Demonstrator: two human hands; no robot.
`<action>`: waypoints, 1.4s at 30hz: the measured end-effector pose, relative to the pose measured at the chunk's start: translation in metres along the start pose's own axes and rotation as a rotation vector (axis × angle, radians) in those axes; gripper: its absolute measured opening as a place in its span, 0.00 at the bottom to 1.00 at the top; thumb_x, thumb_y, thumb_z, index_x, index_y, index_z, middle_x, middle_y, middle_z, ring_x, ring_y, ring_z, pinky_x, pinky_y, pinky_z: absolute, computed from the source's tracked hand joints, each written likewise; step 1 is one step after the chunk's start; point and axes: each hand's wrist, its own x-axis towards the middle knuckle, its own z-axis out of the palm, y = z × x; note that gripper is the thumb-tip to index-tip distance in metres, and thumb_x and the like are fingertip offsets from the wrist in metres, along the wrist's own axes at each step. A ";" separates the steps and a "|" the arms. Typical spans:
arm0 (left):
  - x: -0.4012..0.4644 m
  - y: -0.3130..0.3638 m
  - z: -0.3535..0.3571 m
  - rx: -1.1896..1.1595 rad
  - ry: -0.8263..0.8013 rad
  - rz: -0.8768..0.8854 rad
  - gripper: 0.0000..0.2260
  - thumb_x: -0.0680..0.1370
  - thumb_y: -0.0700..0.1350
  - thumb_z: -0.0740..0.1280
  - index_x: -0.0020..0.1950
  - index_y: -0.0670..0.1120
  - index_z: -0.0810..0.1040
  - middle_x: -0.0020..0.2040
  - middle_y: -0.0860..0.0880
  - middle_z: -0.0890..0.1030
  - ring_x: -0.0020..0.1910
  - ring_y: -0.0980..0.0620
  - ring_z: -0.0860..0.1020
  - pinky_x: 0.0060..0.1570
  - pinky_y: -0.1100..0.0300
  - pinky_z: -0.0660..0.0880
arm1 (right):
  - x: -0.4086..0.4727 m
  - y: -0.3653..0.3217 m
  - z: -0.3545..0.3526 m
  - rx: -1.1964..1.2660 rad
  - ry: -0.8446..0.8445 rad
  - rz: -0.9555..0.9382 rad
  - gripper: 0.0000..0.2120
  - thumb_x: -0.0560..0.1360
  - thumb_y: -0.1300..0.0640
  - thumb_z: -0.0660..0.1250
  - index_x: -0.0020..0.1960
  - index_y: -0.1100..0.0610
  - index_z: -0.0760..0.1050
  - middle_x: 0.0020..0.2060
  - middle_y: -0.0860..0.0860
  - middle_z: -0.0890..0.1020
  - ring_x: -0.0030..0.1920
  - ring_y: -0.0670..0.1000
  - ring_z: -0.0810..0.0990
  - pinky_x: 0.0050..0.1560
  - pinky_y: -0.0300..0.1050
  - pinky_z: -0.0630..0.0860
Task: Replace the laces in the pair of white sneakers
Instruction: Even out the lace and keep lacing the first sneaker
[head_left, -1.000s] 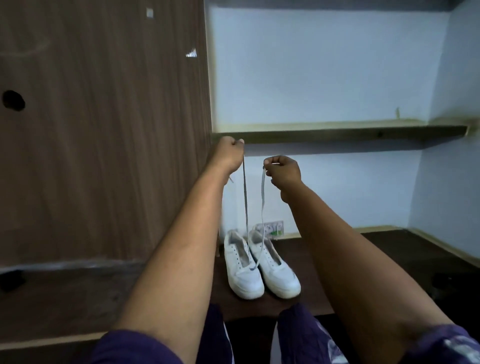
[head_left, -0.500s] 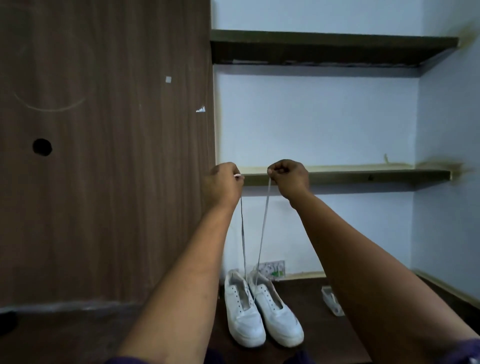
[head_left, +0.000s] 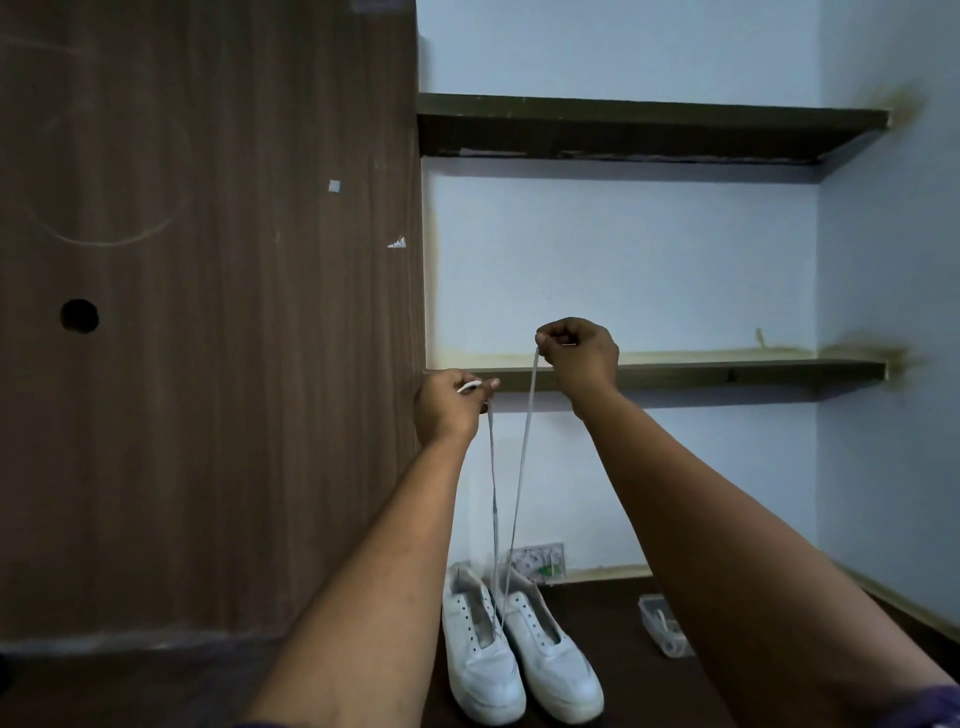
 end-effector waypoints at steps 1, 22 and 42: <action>0.001 0.001 0.000 -0.026 -0.002 -0.002 0.10 0.70 0.46 0.77 0.34 0.47 0.77 0.30 0.53 0.80 0.28 0.59 0.79 0.38 0.61 0.77 | 0.001 -0.001 -0.001 0.001 -0.004 -0.004 0.02 0.73 0.63 0.70 0.43 0.59 0.81 0.35 0.51 0.81 0.36 0.47 0.78 0.43 0.37 0.76; 0.007 0.019 0.019 -0.052 -0.078 0.063 0.08 0.74 0.49 0.73 0.35 0.54 0.79 0.38 0.54 0.84 0.42 0.51 0.83 0.46 0.51 0.81 | -0.003 -0.001 0.013 0.093 -0.165 -0.018 0.04 0.73 0.62 0.71 0.43 0.54 0.83 0.38 0.53 0.83 0.40 0.48 0.80 0.52 0.46 0.80; 0.002 0.021 0.023 -0.233 -0.110 0.048 0.08 0.75 0.44 0.72 0.37 0.52 0.80 0.38 0.51 0.84 0.40 0.52 0.81 0.50 0.52 0.78 | -0.001 -0.002 0.007 0.092 -0.212 0.028 0.03 0.73 0.62 0.71 0.45 0.56 0.82 0.36 0.51 0.82 0.37 0.47 0.78 0.45 0.39 0.78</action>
